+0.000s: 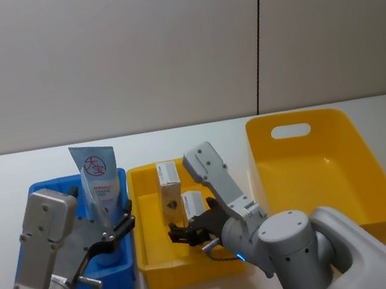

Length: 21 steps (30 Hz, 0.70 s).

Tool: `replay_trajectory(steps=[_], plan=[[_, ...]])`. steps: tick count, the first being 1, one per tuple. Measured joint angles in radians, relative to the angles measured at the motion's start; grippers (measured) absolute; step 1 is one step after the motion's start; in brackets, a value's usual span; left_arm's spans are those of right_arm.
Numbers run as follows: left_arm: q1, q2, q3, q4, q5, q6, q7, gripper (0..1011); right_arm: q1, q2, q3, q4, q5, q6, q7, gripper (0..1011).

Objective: Bimanual collaborative sorting of washing and personal care products

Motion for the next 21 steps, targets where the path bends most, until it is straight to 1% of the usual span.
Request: replay_trajectory(steps=[3, 7, 9, 11, 12, 13, 15, 17, 19, 21], plan=[[0.000, 0.000, 0.000, 0.000, 0.000, 0.000, 0.000, 1001, 0.001, -0.002, 0.001, 0.003, 0.000, -0.001, 0.001, 982], [0.000, 0.000, 0.000, 0.000, 0.000, 0.000, 0.000, 1001, 0.002, -0.004, 0.001, 0.008, -0.001, -0.002, 0.002, 885], [0.000, 0.000, 0.000, 0.000, 0.000, 0.000, 0.000, 1001, 0.003, -0.005, 0.001, 0.009, -0.001, -0.002, 0.002, 857], [0.000, 0.000, 0.000, 0.000, 0.000, 0.000, 0.000, 1001, 0.003, -0.006, 0.002, 0.010, -0.001, -0.002, 0.003, 775], [0.000, 0.000, 0.000, 0.000, 0.000, 0.000, 0.000, 1001, 0.003, -0.006, 0.002, 0.011, -0.001, -0.003, 0.003, 757], [0.000, 0.000, 0.000, 0.000, 0.000, 0.000, 0.000, 1001, 0.004, -0.006, 0.002, 0.011, -0.001, -0.003, 0.003, 696], [0.000, 0.000, 0.000, 0.000, 0.000, 0.000, 0.000, 1001, 0.004, -0.007, 0.002, 0.012, -0.001, -0.003, 0.003, 663], [0.000, 0.000, 0.000, 0.000, 0.000, 0.000, 0.000, 1001, 0.004, -0.007, 0.003, 0.013, -0.001, -0.003, 0.003, 581], [0.000, 0.000, 0.000, 0.000, 0.000, 0.000, 0.000, 1001, 0.004, -0.008, 0.003, 0.013, -0.001, -0.003, 0.003, 541], [0.000, 0.000, 0.000, 0.000, 0.000, 0.000, 0.000, 1001, 0.004, -0.008, 0.003, 0.014, -0.001, -0.004, 0.004, 463]])
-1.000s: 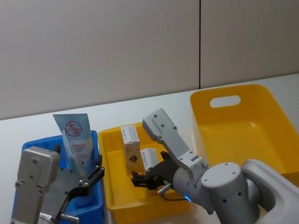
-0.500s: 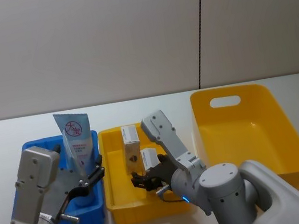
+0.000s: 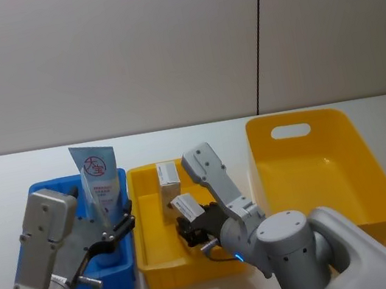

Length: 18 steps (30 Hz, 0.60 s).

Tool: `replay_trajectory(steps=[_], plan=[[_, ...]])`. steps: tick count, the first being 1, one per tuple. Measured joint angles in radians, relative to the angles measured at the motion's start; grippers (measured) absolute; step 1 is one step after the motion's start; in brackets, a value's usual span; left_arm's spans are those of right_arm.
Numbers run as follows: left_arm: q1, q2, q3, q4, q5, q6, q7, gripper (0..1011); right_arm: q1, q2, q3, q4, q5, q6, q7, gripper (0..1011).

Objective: Bimanual collaborative sorting of washing and personal care products

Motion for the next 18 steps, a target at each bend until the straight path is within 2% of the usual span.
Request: replay_trajectory(steps=[3, 18], plan=[[0.000, 0.000, 0.000, 0.000, 0.000, 0.000, 0.000, 1001, 0.000, 0.000, 0.000, 0.001, 0.000, 0.000, 0.000, 373], [0.000, 0.000, 0.000, 0.000, 0.000, 0.000, 0.000, 1001, 0.001, -0.002, 0.000, 0.002, 0.000, 0.000, 0.001, 368]])
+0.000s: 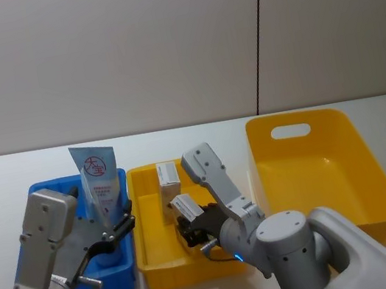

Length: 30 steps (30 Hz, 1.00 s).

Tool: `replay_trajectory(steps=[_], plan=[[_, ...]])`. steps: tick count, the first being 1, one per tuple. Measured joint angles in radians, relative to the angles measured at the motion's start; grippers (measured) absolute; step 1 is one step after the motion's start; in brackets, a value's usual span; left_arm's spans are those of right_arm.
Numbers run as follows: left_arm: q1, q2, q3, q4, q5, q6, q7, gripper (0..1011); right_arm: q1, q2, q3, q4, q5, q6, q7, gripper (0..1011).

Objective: Bimanual collaborative sorting of washing and personal care products

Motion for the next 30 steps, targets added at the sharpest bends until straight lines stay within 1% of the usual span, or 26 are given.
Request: replay_trajectory(steps=[25, 30], plan=[[0.000, 0.000, 0.000, 0.000, 0.000, 0.000, 0.000, 1001, 0.000, 0.000, 0.000, 0.001, 0.000, 0.000, 0.000, 368], [0.000, 0.000, 0.000, 0.000, 0.000, 0.000, 0.000, 1001, 0.000, 0.003, 0.000, -0.004, -0.001, -0.009, 0.008, 368]])
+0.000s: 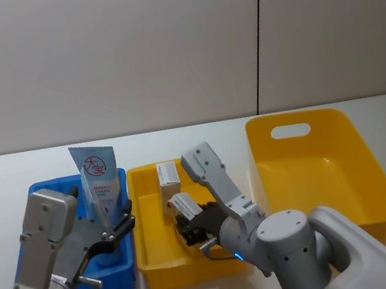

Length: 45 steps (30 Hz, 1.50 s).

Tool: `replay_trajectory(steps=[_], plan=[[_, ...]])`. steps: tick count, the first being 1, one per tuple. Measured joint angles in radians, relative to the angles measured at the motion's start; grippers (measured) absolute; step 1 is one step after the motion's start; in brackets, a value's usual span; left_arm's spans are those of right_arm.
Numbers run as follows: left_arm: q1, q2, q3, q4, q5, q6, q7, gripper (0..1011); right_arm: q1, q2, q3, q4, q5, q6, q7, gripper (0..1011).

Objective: Bimanual collaborative sorting of washing and personal care products

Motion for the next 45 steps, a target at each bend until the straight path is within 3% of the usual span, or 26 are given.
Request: replay_trajectory(steps=[21, 25, 33, 45], plan=[[0.000, 0.000, 0.000, 0.000, 0.000, 0.000, 0.000, 1001, 0.041, 0.026, -0.006, -0.119, -0.026, -0.100, 0.061, 368], [0.000, 0.000, 0.000, 0.000, 0.000, 0.000, 0.000, 1001, 0.061, 0.047, 0.001, -0.200, -0.046, -0.110, 0.071, 368], [0.000, 0.000, 0.000, 0.000, 0.000, 0.000, 0.000, 1001, 0.060, 0.090, 0.032, -0.322, -0.069, -0.073, 0.066, 368], [0.000, 0.000, 0.000, 0.000, 0.000, 0.000, 0.000, 1002, -0.025, 0.182, 0.127, -0.510, -0.091, 0.035, 0.033, 368]])
